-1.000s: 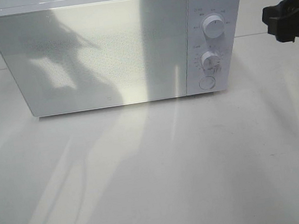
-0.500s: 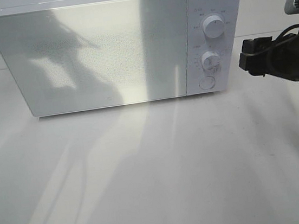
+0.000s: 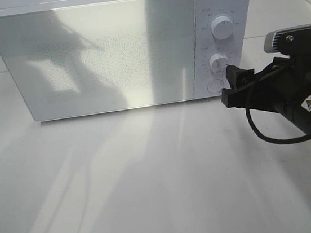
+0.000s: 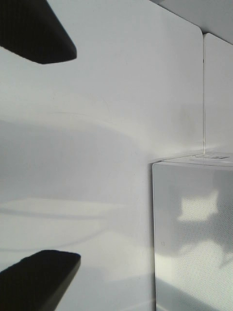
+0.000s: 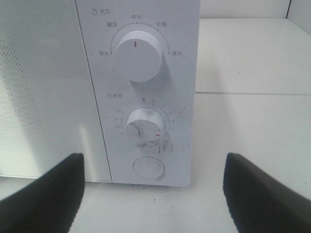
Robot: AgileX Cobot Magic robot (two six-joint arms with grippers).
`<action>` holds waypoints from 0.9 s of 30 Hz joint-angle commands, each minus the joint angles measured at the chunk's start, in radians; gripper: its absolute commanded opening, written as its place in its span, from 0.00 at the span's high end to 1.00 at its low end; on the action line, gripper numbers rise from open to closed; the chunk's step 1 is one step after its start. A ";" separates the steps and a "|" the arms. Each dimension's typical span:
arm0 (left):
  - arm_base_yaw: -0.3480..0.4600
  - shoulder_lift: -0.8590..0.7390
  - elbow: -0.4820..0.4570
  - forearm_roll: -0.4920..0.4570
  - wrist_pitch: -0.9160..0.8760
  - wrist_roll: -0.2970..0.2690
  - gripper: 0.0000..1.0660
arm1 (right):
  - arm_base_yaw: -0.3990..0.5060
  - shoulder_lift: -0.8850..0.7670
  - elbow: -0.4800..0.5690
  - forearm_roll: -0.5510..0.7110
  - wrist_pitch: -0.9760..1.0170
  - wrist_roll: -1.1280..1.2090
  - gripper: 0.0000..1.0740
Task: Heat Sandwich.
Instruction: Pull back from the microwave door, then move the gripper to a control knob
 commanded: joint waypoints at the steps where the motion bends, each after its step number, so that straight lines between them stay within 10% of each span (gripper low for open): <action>1: 0.001 -0.028 0.003 -0.009 -0.009 -0.005 0.07 | 0.046 0.028 0.001 0.071 -0.070 -0.011 0.29; 27: 0.001 -0.028 0.003 -0.009 -0.009 -0.005 0.07 | 0.031 0.151 -0.083 0.042 -0.104 0.007 0.29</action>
